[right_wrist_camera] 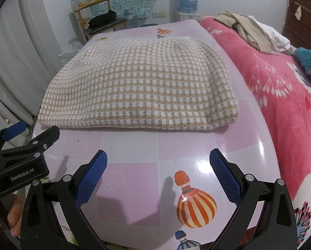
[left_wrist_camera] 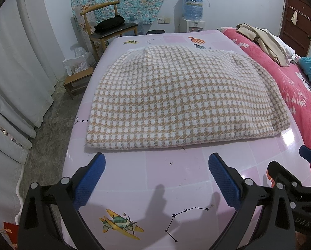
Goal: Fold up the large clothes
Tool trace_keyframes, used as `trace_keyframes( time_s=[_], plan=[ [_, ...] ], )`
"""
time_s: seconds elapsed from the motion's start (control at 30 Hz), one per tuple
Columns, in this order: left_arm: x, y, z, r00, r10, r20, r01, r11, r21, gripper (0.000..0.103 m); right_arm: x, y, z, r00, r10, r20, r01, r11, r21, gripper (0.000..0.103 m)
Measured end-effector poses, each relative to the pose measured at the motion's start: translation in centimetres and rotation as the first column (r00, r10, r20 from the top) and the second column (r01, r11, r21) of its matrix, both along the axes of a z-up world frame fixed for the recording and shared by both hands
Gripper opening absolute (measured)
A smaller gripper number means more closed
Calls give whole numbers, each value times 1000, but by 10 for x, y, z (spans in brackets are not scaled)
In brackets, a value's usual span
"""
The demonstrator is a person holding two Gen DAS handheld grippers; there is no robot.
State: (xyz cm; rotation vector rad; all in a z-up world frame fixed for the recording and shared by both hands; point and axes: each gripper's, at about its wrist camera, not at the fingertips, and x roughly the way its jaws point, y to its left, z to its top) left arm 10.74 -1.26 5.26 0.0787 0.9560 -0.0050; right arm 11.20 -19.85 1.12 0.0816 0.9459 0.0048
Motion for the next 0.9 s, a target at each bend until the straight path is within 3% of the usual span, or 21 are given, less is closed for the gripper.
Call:
trace_keyframes(
  time_s=[0.9],
  plan=[
    [1,0,0,1000,-1,-1,1,1000,0,98,1,-4,1,1000,3,-1,-3,1000,0,95]
  ],
)
